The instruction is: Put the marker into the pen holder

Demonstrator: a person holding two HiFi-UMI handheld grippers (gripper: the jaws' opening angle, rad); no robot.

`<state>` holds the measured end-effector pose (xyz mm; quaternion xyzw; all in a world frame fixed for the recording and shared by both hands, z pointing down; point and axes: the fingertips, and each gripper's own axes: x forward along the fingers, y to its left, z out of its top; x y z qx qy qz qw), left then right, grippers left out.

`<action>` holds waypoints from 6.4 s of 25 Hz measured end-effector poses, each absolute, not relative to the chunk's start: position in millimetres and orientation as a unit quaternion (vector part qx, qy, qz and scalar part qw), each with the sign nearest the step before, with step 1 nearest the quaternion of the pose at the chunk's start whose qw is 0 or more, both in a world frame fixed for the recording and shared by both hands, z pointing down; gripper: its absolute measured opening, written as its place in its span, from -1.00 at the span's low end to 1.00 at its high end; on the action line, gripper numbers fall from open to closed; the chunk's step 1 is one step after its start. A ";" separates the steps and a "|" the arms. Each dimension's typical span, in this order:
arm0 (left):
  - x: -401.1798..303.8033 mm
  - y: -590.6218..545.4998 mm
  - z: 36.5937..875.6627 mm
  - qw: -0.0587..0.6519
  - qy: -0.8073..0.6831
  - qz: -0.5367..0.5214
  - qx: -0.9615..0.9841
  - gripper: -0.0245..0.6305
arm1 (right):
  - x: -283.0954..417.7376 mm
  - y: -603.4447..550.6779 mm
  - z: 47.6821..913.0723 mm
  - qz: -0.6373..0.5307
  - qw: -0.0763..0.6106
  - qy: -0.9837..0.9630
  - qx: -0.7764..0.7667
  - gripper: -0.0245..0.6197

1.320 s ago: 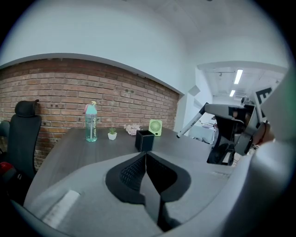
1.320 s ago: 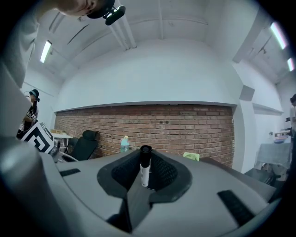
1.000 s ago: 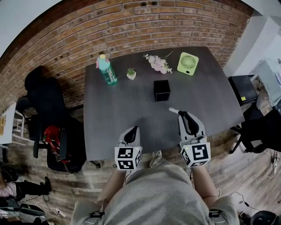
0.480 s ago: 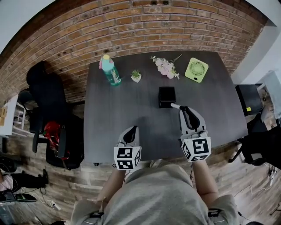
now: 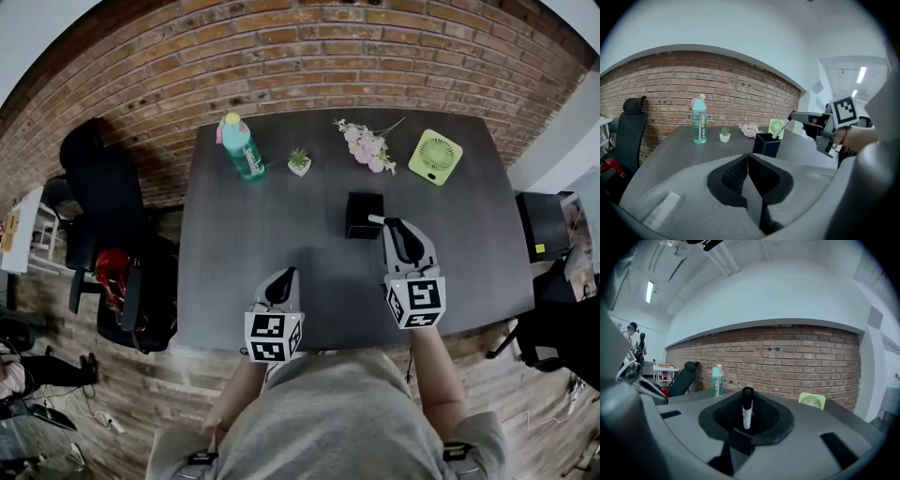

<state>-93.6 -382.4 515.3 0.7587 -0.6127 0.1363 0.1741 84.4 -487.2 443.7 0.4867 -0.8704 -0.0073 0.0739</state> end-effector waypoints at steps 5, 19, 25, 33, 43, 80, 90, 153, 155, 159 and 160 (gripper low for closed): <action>-93.1 -391.6 518.3 0.173 -0.615 0.143 0.756 -0.87 | 81.2 -508.8 468.8 0.006 0.096 -0.872 0.479 -0.70; -93.4 -407.8 526.7 0.178 -0.618 0.155 0.749 -0.87 | 68.2 -543.3 527.1 0.030 0.155 -0.876 0.456 -0.70; -89.9 -410.0 528.4 0.179 -0.618 0.156 0.749 -0.87 | 66.0 -549.7 543.8 0.039 0.173 -0.875 0.451 -0.70; -91.0 -410.7 528.1 0.179 -0.619 0.154 0.749 -0.87 | 63.2 -553.0 549.7 0.041 0.179 -0.874 0.450 -0.70; -89.8 -405.7 528.9 0.180 -0.618 0.154 0.749 -0.87 | 68.3 -545.1 551.9 0.039 0.186 -0.871 0.452 -0.70; -81.3 -358.8 505.3 0.167 -0.603 0.146 0.766 -0.87 | 81.8 -503.6 510.2 0.044 0.159 -0.861 0.480 -0.64; -83.2 -318.8 495.0 0.158 -0.582 0.137 0.786 -0.87 | 80.1 -427.0 465.6 0.032 0.125 -0.857 0.499 -0.65; -104.8 -40.7 501.8 0.138 -0.552 0.114 0.815 -0.87 | 36.1 -60.8 438.9 0.017 0.055 -0.858 0.511 -0.92; -102.6 -40.2 501.0 0.135 -0.550 0.116 0.816 -0.87 | 37.3 -59.9 438.7 0.018 0.055 -0.858 0.510 -0.92; -101.2 -40.2 501.0 0.133 -0.550 0.117 0.816 -0.87 | 39.1 -60.4 439.2 0.022 0.051 -0.858 0.511 -0.92; -101.4 -40.1 501.3 0.133 -0.549 0.118 0.816 -0.87 | 39.0 -60.6 439.3 0.023 0.050 -0.858 0.511 -0.92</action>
